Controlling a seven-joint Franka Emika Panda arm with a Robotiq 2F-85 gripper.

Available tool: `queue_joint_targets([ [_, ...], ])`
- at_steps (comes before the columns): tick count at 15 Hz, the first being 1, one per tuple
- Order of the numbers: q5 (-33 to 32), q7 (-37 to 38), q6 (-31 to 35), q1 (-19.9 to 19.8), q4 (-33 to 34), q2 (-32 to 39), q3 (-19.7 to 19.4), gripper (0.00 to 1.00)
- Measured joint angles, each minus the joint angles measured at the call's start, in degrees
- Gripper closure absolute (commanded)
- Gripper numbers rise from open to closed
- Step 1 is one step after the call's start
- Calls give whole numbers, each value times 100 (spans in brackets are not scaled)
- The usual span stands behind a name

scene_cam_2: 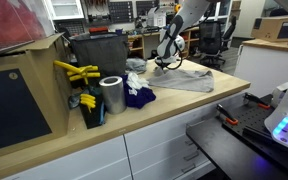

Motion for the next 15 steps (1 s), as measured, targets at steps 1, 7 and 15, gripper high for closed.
queue_joint_targets([
  [1, -32, -84, 0, 19, 189, 117, 0, 100],
  [7, -103, -754, -33, 67, 1120, 664, 45, 59],
  [15, -162, -801, -1540, 59, 1328, 165, 6, 1],
])
